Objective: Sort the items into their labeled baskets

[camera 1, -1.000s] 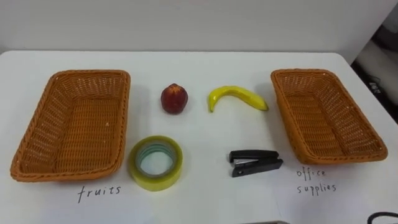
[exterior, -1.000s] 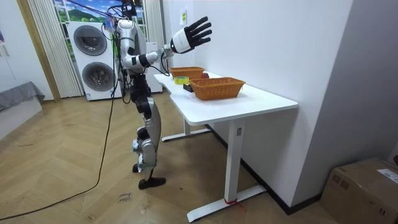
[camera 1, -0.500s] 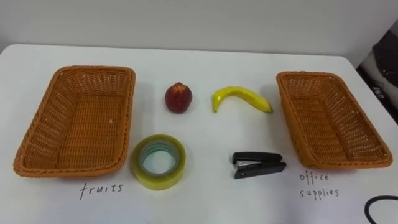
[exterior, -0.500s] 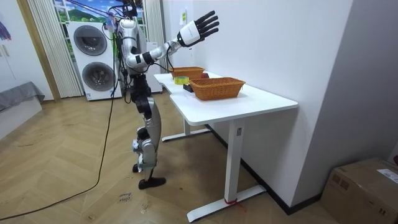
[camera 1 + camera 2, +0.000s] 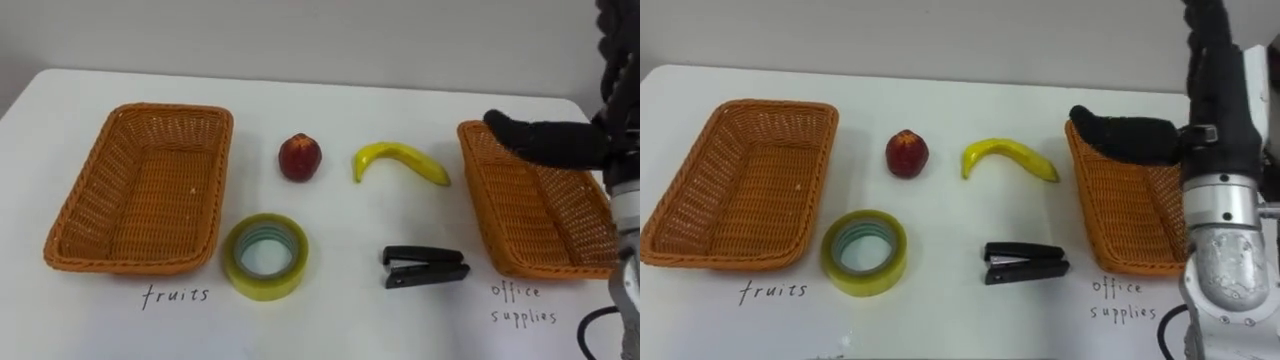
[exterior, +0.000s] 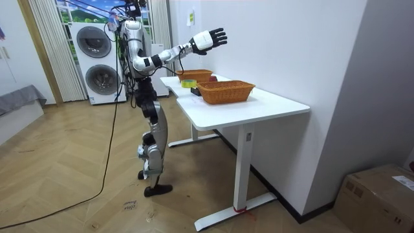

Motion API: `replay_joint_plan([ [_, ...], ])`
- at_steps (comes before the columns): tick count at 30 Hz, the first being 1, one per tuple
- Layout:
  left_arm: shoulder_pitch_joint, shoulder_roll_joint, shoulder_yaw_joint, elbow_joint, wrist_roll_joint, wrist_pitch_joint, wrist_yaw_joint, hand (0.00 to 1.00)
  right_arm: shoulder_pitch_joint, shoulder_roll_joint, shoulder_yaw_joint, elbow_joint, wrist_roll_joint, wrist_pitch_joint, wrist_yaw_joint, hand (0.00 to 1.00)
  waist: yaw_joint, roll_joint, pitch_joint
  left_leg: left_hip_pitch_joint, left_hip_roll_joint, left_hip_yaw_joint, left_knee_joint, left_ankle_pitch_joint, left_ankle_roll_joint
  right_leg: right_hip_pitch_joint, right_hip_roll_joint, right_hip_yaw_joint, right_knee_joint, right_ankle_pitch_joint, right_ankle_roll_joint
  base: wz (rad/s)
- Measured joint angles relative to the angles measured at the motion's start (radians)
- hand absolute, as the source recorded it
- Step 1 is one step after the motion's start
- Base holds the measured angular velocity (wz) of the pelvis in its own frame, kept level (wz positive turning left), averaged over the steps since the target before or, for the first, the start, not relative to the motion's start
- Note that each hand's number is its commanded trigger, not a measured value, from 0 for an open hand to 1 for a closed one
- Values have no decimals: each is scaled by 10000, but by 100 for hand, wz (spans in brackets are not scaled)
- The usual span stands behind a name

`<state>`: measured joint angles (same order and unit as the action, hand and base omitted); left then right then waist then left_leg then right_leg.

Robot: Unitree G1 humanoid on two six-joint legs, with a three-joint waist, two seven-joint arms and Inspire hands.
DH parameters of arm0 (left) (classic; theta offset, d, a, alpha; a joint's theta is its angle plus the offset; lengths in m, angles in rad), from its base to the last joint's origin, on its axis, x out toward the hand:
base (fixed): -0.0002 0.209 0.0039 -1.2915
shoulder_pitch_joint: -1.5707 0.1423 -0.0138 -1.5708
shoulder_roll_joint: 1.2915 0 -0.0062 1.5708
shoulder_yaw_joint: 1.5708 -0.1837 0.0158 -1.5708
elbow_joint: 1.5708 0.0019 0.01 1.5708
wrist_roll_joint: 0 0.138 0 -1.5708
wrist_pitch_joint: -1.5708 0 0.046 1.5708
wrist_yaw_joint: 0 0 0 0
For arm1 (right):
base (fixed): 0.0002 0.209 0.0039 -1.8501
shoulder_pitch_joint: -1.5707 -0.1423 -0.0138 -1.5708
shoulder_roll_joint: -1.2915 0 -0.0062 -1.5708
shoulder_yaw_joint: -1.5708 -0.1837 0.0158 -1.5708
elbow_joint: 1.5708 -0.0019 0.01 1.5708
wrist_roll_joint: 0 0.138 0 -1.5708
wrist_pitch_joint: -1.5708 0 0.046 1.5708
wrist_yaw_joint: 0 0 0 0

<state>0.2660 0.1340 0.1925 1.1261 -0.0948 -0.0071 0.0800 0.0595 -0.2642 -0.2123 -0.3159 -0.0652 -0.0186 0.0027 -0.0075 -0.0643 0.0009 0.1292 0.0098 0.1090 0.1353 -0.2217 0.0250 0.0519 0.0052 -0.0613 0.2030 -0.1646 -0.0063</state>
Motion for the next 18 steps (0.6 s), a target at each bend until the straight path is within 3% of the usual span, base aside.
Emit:
replay_joint_plan([
  [12,-129,179,228,-56,293,8,-523,0,-1,-3,46,5,-675,377,1461,0,401,-201,2,-1,-3,-11,0,0,1,2,-4,2,-13,2,-2,0],
  [18,-253,259,314,-52,291,58,-647,0,-1,-3,175,228,-747,463,2076,0,416,-315,7,-39,-2,-64,5,0,1,-5,-6,-54,-28,2,-2,2],
])
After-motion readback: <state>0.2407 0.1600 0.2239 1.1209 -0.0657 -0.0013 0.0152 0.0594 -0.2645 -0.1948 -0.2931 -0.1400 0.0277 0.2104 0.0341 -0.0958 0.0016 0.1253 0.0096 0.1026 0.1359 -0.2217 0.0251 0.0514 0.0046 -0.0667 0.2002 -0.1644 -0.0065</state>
